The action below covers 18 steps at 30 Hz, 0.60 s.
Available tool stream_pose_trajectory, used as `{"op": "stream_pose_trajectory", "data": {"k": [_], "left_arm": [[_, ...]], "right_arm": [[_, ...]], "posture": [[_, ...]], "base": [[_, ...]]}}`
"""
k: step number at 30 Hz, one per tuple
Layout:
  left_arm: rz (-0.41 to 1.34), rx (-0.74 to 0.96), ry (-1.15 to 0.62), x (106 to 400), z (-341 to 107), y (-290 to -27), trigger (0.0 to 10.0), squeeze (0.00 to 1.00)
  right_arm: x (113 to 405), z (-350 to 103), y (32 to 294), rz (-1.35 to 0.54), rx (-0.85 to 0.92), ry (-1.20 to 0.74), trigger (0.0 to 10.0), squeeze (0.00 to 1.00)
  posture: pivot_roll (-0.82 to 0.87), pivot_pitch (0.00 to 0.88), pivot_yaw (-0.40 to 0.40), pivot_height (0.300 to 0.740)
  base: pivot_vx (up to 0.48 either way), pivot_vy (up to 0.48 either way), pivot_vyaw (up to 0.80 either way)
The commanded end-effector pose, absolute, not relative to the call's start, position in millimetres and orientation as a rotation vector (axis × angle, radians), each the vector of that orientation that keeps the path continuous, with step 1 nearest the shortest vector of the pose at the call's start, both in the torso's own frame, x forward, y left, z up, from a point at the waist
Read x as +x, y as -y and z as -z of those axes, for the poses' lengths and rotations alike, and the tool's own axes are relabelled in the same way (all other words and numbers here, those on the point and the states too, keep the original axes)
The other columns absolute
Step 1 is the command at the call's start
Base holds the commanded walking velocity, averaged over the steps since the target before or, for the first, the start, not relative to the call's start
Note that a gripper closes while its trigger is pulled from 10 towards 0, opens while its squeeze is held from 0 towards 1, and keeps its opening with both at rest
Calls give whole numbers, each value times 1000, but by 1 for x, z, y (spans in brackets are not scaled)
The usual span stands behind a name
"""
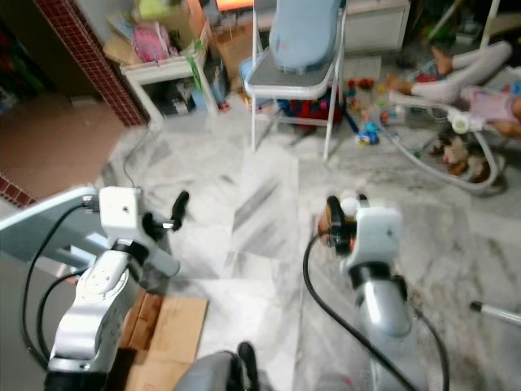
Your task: Restocking fridge
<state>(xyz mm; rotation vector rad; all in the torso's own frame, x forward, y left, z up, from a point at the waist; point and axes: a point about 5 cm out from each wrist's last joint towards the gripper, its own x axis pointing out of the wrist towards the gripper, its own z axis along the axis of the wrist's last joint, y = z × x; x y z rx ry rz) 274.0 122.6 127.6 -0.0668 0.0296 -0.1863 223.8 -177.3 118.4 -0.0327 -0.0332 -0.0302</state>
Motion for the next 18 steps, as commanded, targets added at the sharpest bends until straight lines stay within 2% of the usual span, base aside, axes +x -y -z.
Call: {"op": "stream_pose_trajectory", "data": {"k": [1, 2, 3, 5, 6, 7, 8, 10, 11, 12, 13, 14, 15, 17, 18], "left_arm": [[185, -76, -72, 277, -123, -125, 10000, 0], [203, -122, -91, 280, -133, -123, 10000, 0], [232, -150, -93, 279, -138, -121, 10000, 0], [293, -114, -79, 279, -141, -118, 10000, 0], [303, -136, -124, 282, -138, -120, 10000, 0], [290, -128, -134, 286, -141, -123, 10000, 0], [288, -116, -131, 295, -151, -129, 10000, 0], [370, -128, -119, 299, -165, -122, 10000, 0], [433, -118, -113, 297, -168, -115, 10000, 0], [433, -118, -113, 297, -168, -115, 10000, 0], [502, -104, -132, 294, -168, -109, 10000, 0], [515, -101, -162, 295, -165, -107, 10000, 0], [515, -103, -186, 299, -161, -106, 10000, 0], [555, -90, -190, 305, -160, -97, 10000, 0], [565, -60, -138, 317, -168, -90, 10000, 0]], "right_arm": [[220, -100, 170, 77, 27, -20, 10000, 0], [219, -108, 165, 90, 12, -4, 10000, 0], [218, -114, 162, 85, -11, 19, 10000, 0], [220, -119, 152, 38, 32, 37, 10000, 0], [220, -118, 149, 7, -102, 48, 10000, 0], [222, -123, 157, 99, -18, 42, 10000, 0], [226, -135, 165, 273, 223, 46, 10000, 0], [222, -154, 169, 471, 382, 110, 10000, 0], [216, -162, 158, 486, 258, 170, 10000, 0], [216, -162, 158, 486, 258, 170, 10000, 0], [208, -159, 130, 480, 167, 169, 10000, 0], [212, -152, 111, 414, 293, 115, 10000, 0], [216, -156, 102, 354, 323, 122, 10000, 0], [219, -164, 101, 296, 269, 176, 10000, 0], [219, -157, 120, 400, 307, 167, 10000, 0]], "posture": [[-123, 270, 303, 740], [-113, 249, 339, 740], [-113, 249, 339, 740], [-115, 233, 366, 740], [-116, 271, 400, 740], [-111, 289, 400, 740], [-114, 332, 400, 740], [-114, 354, 400, 740], [-80, 408, 400, 740], [-80, 408, 400, 740], [-73, 365, 400, 740], [-68, 373, 400, 740], [-67, 391, 400, 740], [-93, 368, 400, 740], [-96, 340, 400, 740]], "base": [[0, 0, 0], [0, 0, 0], [0, 0, 0], [0, 0, 0], [0, 0, 0], [0, 0, 0], [0, 0, 0], [0, 0, 0], [0, 0, 0], [0, 0, 0], [0, 0, 0], [0, 0, 0], [0, 0, 0], [0, 0, 0], [0, 0, 0]]}}
